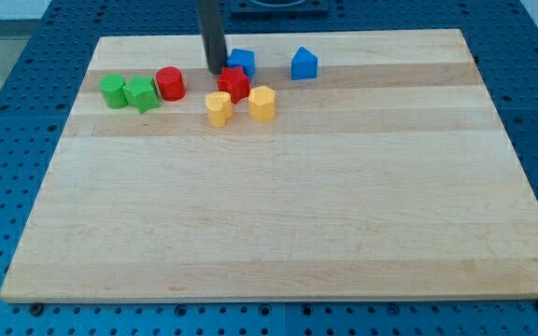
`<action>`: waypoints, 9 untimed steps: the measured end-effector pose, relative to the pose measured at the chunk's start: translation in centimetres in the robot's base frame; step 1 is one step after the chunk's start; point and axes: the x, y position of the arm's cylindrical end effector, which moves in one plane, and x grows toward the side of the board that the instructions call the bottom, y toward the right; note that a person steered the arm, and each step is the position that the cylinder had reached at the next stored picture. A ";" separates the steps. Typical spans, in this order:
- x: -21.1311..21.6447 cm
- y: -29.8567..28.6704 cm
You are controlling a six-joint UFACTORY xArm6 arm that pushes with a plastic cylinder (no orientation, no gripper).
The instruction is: Point your arm to the red circle
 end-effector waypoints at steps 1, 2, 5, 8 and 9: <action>0.0 4.3; 0.0 8.6; 0.0 8.3; -0.5 -4.6; -0.5 -7.7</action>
